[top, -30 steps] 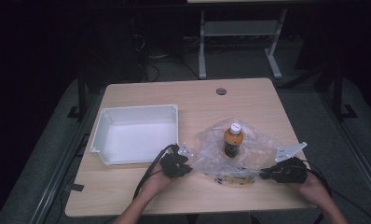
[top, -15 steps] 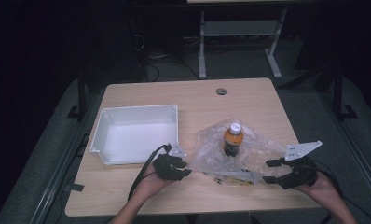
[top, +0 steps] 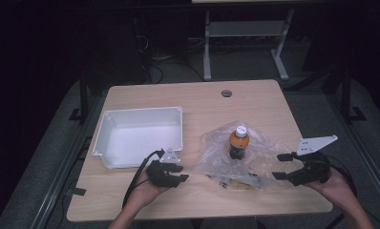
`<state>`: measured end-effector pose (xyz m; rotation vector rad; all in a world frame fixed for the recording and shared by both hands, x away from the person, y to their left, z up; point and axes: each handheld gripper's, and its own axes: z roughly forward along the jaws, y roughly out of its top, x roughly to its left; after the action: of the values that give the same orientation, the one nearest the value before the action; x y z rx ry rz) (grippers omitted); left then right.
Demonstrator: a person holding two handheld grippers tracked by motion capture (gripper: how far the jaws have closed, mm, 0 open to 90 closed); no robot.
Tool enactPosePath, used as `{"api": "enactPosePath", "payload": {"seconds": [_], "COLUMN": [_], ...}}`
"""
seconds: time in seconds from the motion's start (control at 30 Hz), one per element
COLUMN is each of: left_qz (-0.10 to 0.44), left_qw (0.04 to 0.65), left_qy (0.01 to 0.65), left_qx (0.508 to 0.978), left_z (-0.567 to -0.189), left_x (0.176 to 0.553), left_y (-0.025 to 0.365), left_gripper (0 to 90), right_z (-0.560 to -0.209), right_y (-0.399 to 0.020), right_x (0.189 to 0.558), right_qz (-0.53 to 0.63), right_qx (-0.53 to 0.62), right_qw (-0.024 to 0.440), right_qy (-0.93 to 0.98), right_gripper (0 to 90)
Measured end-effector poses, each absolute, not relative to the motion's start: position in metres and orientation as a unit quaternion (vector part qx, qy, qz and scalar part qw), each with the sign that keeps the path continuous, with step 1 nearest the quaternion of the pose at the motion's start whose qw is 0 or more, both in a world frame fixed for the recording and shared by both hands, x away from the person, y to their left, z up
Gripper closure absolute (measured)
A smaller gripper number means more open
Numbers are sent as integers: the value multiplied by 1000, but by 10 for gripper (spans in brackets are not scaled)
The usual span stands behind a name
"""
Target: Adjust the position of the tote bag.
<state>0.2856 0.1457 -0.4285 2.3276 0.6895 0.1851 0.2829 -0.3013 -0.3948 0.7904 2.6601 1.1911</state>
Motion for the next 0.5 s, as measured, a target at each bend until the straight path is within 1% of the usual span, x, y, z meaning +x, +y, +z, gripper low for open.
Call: {"api": "enactPosePath", "payload": {"seconds": [0.13, 0.5], "left_qz": [77, 85], "left_qw": [350, 361], "left_qy": [272, 291], "left_qx": [893, 882], "left_z": [-429, -427], "left_x": [283, 278], "left_y": [154, 175], "left_gripper": [568, 536], "right_z": [-387, -370], "right_y": [-300, -290], "right_x": [291, 311], "right_qz": [392, 388], "right_qx": [265, 270], "right_qw": [65, 74], "right_qy": [879, 878], "right_gripper": [285, 276]}}
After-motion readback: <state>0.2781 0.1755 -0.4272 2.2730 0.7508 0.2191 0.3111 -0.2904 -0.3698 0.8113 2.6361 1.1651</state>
